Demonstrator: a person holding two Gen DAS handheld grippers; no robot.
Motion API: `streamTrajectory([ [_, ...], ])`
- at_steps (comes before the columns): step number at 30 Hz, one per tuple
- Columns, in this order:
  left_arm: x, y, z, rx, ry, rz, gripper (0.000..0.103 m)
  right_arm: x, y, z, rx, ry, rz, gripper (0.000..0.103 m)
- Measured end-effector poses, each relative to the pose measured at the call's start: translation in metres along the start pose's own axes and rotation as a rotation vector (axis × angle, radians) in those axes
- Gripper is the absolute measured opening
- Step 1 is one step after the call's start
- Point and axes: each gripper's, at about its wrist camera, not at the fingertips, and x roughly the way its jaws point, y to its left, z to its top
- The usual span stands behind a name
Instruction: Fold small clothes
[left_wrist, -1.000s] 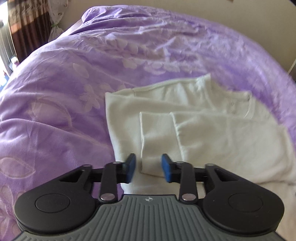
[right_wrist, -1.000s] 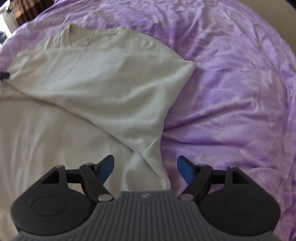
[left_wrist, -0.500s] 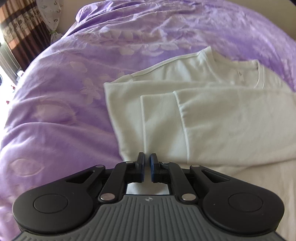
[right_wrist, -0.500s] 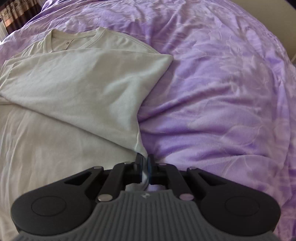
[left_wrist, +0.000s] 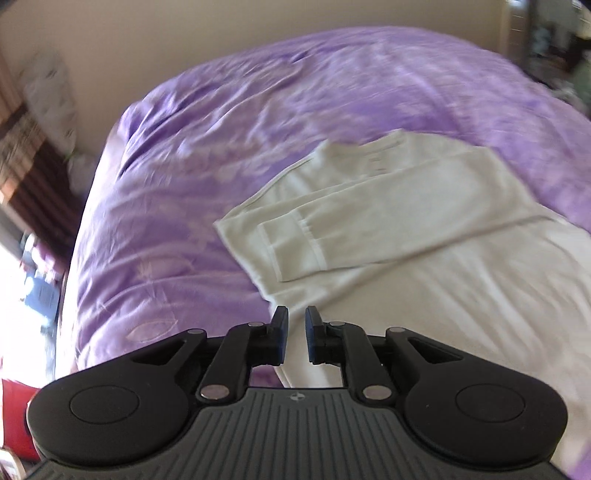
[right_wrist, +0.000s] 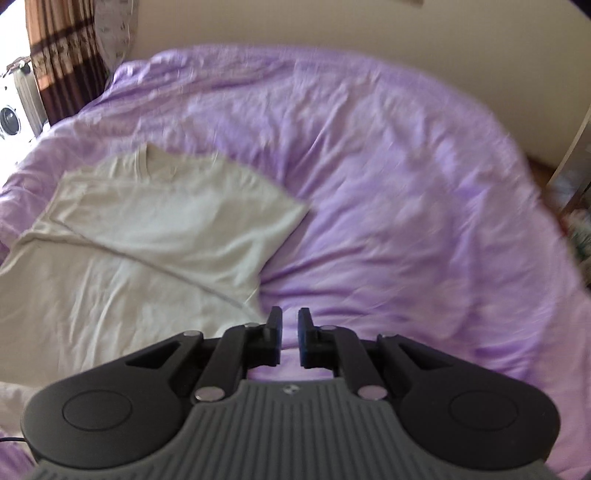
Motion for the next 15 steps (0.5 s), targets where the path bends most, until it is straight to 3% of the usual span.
streamTrajectory([
  [3, -0.033, -0.014, -0.013, 0.073, -0.031, -0.053, 0.018, -0.06, -0.016, 0.003, -0.036, -0.058, -0.048, 0.002],
  [8, -0.07, -0.041, -0.043, 0.234, -0.045, -0.114, 0.024, -0.135, -0.028, -0.011, -0.169, -0.05, -0.061, 0.008],
  [11, -0.082, -0.057, -0.065, 0.357, -0.016, -0.15, 0.032, -0.152, -0.013, -0.031, -0.269, -0.001, -0.044, 0.013],
  [15, -0.087, -0.075, -0.096, 0.486, 0.06, -0.199, 0.038, -0.143, 0.026, -0.069, -0.409, 0.073, 0.035, 0.02],
])
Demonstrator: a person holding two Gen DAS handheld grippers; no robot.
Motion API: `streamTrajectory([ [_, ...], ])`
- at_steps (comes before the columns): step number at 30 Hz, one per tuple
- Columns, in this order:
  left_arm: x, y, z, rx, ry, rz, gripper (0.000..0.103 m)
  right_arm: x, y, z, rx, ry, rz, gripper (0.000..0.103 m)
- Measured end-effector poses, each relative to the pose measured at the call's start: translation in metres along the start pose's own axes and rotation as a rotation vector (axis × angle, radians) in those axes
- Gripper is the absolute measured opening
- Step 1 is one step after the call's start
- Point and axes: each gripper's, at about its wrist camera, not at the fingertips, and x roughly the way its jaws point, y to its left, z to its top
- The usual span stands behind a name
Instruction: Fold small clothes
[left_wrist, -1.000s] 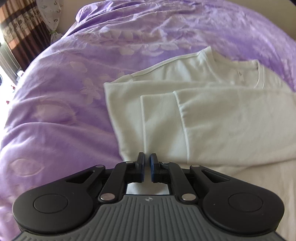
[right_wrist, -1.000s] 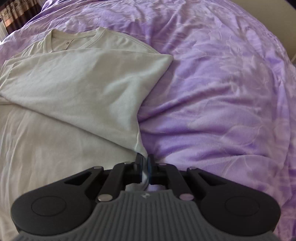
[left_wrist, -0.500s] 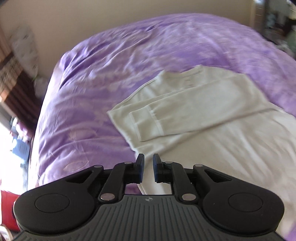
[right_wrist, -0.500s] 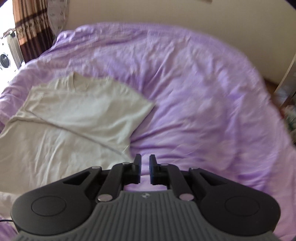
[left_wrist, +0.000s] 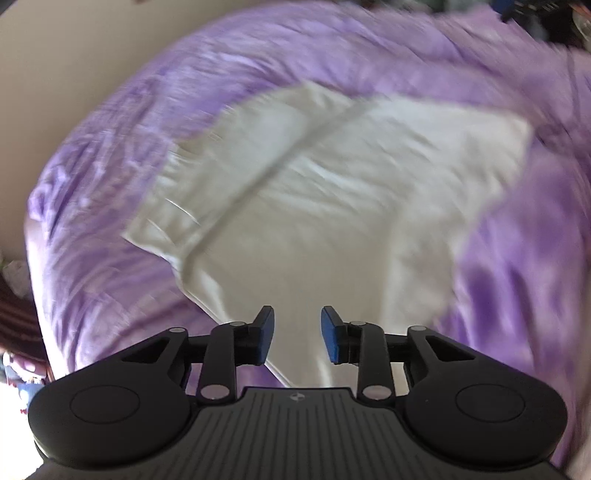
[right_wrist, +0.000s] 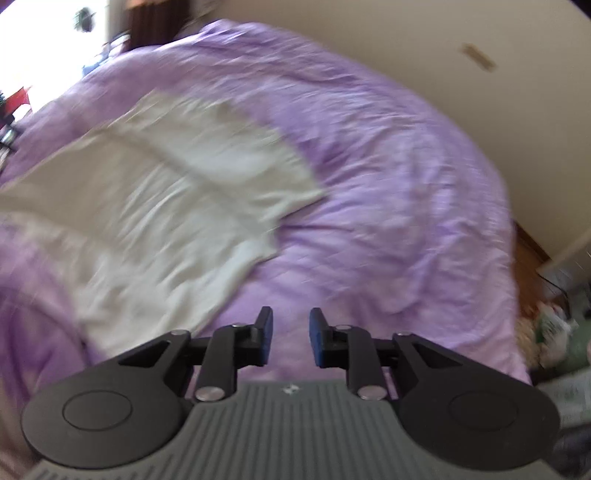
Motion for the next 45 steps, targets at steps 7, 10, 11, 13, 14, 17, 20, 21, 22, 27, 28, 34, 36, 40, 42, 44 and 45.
streamTrajectory([
  [7, 0.013, -0.045, -0.035, 0.228, 0.164, -0.098, 0.052, 0.043, 0.09, -0.026, -0.224, 0.048, 0.215, 0.033],
  [10, 0.023, -0.066, -0.046, 0.343, 0.217, -0.072, 0.057, 0.05, 0.114, -0.031, -0.309, 0.06, 0.254, 0.039],
  [11, 0.028, -0.073, -0.049, 0.384, 0.229, -0.051, 0.057, 0.05, 0.119, -0.032, -0.329, 0.062, 0.26, 0.039],
  [13, 0.039, -0.082, -0.054, 0.449, 0.245, -0.014, 0.057, 0.051, 0.124, -0.032, -0.355, 0.062, 0.273, 0.041],
  [14, 0.044, -0.085, -0.055, 0.468, 0.24, 0.001, 0.057, 0.051, 0.126, -0.032, -0.366, 0.061, 0.278, 0.042],
  [17, 0.051, -0.091, -0.057, 0.486, 0.215, 0.051, 0.057, 0.052, 0.131, -0.033, -0.415, 0.065, 0.279, 0.045],
  [20, 0.054, -0.089, -0.054, 0.453, 0.183, 0.085, 0.034, 0.055, 0.136, -0.035, -0.466, 0.073, 0.283, 0.045],
  [21, 0.053, -0.087, -0.051, 0.431, 0.173, 0.089, 0.019, 0.055, 0.138, -0.036, -0.483, 0.074, 0.283, 0.045],
  [22, 0.05, -0.084, -0.049, 0.406, 0.156, 0.091, 0.012, 0.057, 0.14, -0.036, -0.5, 0.077, 0.281, 0.045],
  [27, 0.02, -0.054, -0.03, 0.2, 0.019, 0.142, 0.004, 0.066, 0.146, -0.038, -0.57, 0.089, 0.285, 0.045],
  [28, 0.012, -0.045, -0.026, 0.138, -0.007, 0.141, 0.004, 0.069, 0.147, -0.038, -0.579, 0.094, 0.287, 0.045],
  [34, -0.01, -0.028, -0.01, -0.017, -0.09, 0.147, 0.003, 0.094, 0.146, -0.048, -0.646, 0.15, 0.254, 0.036],
  [36, -0.01, -0.024, -0.008, -0.042, -0.094, 0.148, 0.003, 0.096, 0.147, -0.056, -0.695, 0.155, 0.239, 0.035],
  [40, -0.013, -0.015, -0.01, -0.096, -0.097, 0.158, 0.003, 0.094, 0.155, -0.069, -0.788, 0.134, 0.176, 0.027],
  [42, -0.015, -0.012, -0.011, -0.122, -0.101, 0.162, 0.003, 0.094, 0.157, -0.073, -0.81, 0.131, 0.138, 0.01],
  [44, -0.017, -0.011, -0.012, -0.139, -0.108, 0.168, 0.003, 0.092, 0.157, -0.073, -0.792, 0.12, 0.117, 0.004],
  [45, -0.018, -0.011, -0.012, -0.15, -0.112, 0.175, 0.003, 0.09, 0.155, -0.072, -0.769, 0.11, 0.11, 0.002],
])
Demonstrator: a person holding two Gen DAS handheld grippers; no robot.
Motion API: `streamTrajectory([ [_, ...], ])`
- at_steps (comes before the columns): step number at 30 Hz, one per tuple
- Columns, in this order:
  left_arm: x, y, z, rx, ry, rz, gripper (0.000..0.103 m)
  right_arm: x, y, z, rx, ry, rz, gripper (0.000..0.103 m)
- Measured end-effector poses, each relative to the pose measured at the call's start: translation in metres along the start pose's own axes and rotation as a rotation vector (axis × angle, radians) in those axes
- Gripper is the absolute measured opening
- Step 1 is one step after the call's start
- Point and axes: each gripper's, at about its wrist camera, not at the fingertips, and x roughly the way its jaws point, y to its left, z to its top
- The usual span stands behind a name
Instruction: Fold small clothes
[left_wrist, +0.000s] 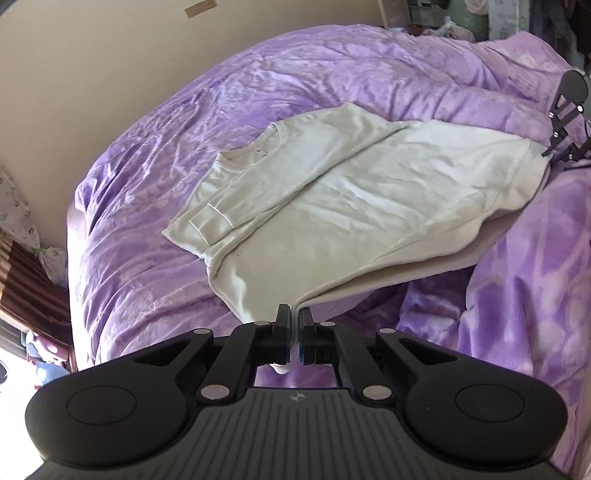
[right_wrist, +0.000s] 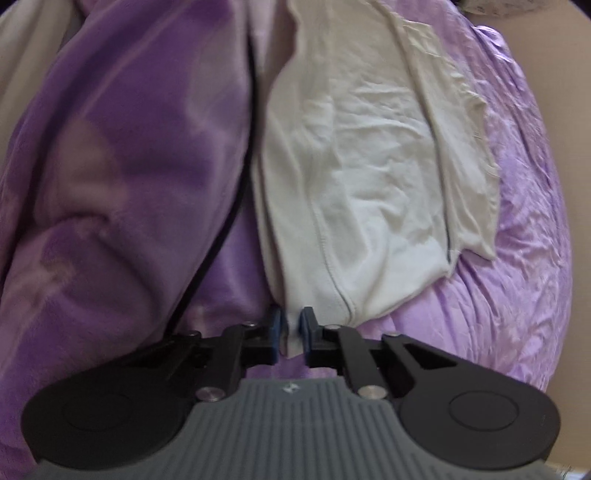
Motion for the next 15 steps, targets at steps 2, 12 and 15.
streamTrajectory([
  [2, -0.004, 0.003, 0.001, -0.028, -0.015, 0.019, 0.003, -0.009, -0.009, -0.002, 0.058, -0.032, -0.03, 0.0],
  [12, -0.042, 0.033, 0.017, -0.193, -0.181, 0.182, 0.003, -0.088, -0.079, -0.018, 0.442, -0.304, -0.39, 0.0],
  [15, -0.04, 0.044, 0.039, -0.201, -0.223, 0.248, 0.003, -0.094, -0.105, -0.011, 0.486, -0.35, -0.472, 0.0],
])
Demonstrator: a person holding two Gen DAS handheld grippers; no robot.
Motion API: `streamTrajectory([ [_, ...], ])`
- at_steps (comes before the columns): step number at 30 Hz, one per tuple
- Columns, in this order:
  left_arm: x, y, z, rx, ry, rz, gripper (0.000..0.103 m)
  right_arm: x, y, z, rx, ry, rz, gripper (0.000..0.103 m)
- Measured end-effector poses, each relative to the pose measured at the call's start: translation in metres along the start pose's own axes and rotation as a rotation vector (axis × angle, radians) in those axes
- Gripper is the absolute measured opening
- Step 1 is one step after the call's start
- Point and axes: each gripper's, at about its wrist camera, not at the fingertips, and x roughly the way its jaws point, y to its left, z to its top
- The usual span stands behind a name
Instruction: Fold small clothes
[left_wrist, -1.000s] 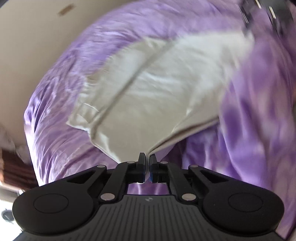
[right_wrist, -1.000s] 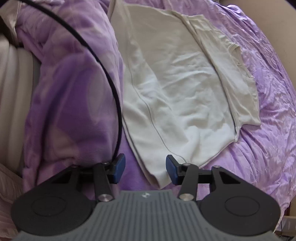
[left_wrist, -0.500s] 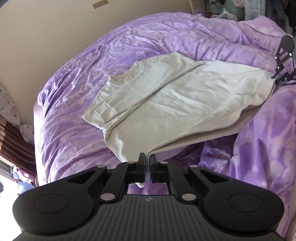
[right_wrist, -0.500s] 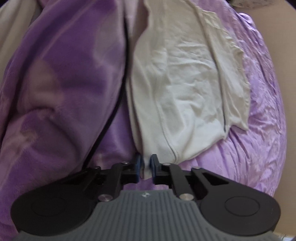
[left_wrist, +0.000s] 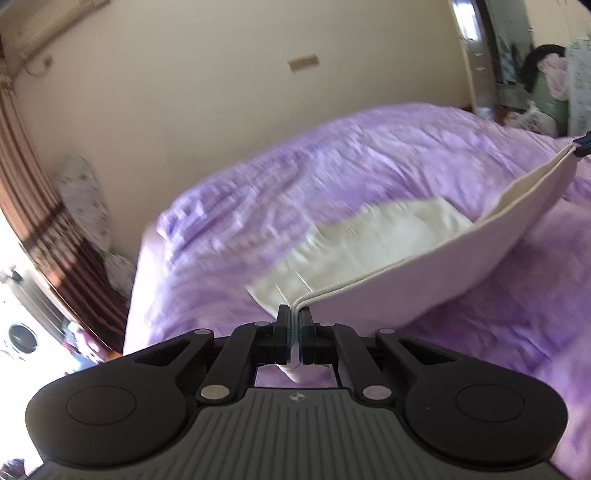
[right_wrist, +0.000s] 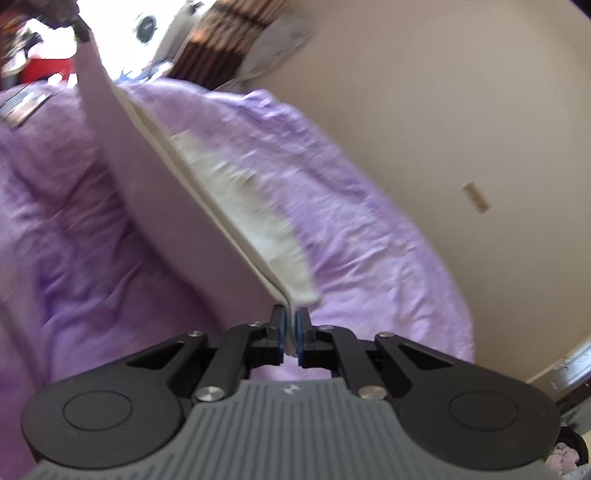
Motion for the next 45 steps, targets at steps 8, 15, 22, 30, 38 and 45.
streamTrajectory([
  [8, 0.088, 0.018, 0.063, -0.027, -0.028, 0.107, 0.003, 0.088, -0.057, 0.05, 0.124, -0.026, -0.109, 0.0],
  [15, 0.195, 0.03, 0.082, -0.053, 0.076, 0.121, 0.003, 0.196, -0.103, 0.071, 0.261, 0.032, -0.116, 0.0],
  [22, 0.324, 0.026, 0.035, -0.063, 0.327, 0.076, 0.003, 0.334, -0.118, 0.031, 0.543, 0.183, 0.14, 0.009],
  [30, 0.359, 0.037, -0.002, -0.1, 0.375, 0.03, 0.003, 0.449, -0.089, -0.026, 0.959, 0.263, 0.483, 0.043],
  [38, 0.371, 0.041, 0.004, -0.106, 0.378, 0.015, 0.003, 0.494, -0.088, -0.057, 1.219, 0.256, 0.581, 0.006],
  [45, 0.346, 0.048, 0.026, -0.121, 0.35, 0.029, 0.003, 0.43, -0.114, -0.022, 1.09, 0.102, 0.498, 0.002],
])
